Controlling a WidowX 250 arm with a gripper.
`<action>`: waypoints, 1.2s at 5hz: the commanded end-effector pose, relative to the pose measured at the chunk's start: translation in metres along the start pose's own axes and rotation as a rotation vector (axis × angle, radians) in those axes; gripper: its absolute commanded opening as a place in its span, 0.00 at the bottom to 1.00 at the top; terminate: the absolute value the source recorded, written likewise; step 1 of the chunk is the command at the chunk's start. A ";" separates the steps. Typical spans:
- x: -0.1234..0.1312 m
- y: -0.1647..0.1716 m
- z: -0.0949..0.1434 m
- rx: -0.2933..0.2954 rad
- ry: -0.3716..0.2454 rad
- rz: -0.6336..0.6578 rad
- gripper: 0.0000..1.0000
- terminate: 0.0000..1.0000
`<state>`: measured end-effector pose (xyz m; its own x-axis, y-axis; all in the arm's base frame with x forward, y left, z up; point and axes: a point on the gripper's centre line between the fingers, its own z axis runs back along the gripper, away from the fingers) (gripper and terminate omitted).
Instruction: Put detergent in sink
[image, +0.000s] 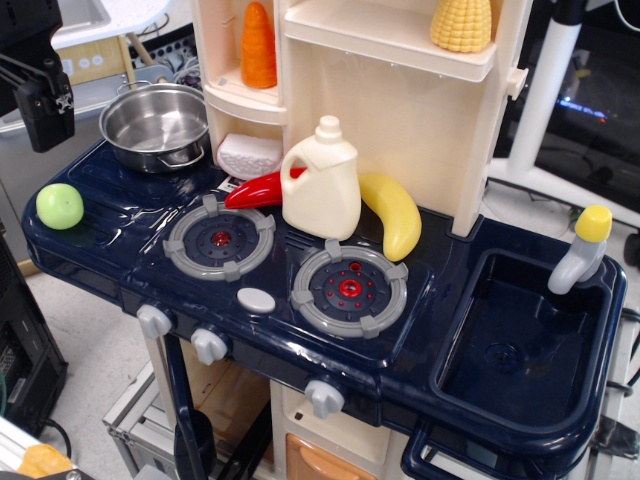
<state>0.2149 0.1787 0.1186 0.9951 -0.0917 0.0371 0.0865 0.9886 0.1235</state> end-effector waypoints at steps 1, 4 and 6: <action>0.000 0.000 0.000 0.000 0.000 0.000 1.00 0.00; 0.041 -0.113 0.042 0.061 -0.191 -0.229 1.00 0.00; 0.057 -0.138 0.048 0.009 -0.296 -0.536 1.00 0.00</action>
<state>0.2619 0.0277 0.1416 0.7531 -0.6108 0.2444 0.5826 0.7918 0.1835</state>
